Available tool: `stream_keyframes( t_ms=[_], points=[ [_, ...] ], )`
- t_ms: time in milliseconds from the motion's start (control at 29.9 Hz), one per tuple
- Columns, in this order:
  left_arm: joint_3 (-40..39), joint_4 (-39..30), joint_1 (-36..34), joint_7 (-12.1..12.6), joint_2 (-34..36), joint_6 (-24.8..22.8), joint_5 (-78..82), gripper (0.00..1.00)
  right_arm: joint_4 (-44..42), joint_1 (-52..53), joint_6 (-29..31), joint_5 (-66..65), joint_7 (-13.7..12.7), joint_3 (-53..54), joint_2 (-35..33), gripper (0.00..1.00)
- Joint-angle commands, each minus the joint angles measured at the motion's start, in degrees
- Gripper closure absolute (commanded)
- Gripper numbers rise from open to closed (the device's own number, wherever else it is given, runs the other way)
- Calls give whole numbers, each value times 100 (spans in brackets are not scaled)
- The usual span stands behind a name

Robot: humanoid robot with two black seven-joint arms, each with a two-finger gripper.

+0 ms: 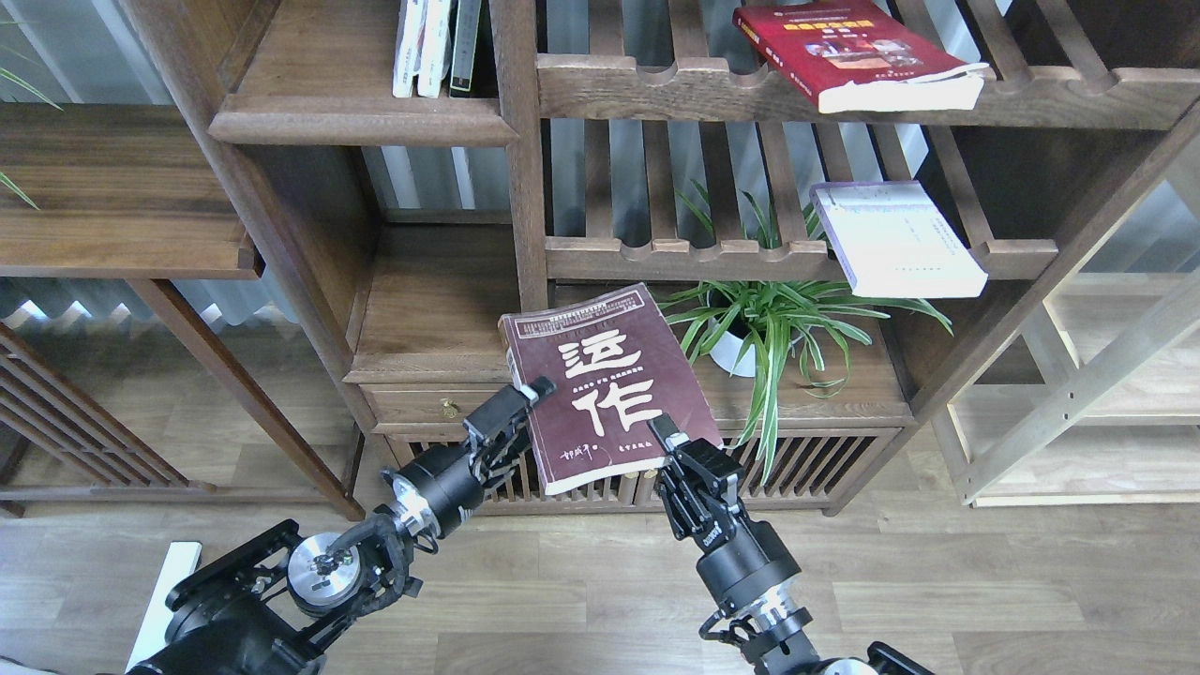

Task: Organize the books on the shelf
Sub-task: 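Grasp the dark red book with the left gripper and pull it out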

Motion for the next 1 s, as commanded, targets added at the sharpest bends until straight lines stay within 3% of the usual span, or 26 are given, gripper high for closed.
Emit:
stream_keyframes(
  t_ms=[0, 568, 735, 802, 902, 969],
  points=[
    [-67, -99, 55, 131, 81, 0, -200, 3, -20, 20, 0, -2, 1, -98, 78, 100],
    [-68, -802, 64, 149, 503, 0, -666, 6, -354, 178, 0, -28, 1, -222, 192, 100],
    [-59, -829, 73, 149, 556, 0, -666, 14, -363, 214, 0, -28, 1, -230, 297, 100],
    [-33, -838, 82, 157, 670, 0, -666, 25, -371, 214, 0, -37, -8, -230, 306, 100],
    [-76, -838, 90, 149, 819, 0, -674, 53, -363, 214, 0, -37, -8, -248, 315, 100],
    [-85, -803, 90, 140, 820, 0, -675, 61, -363, 214, 0, -28, -8, -248, 332, 100]
  ],
)
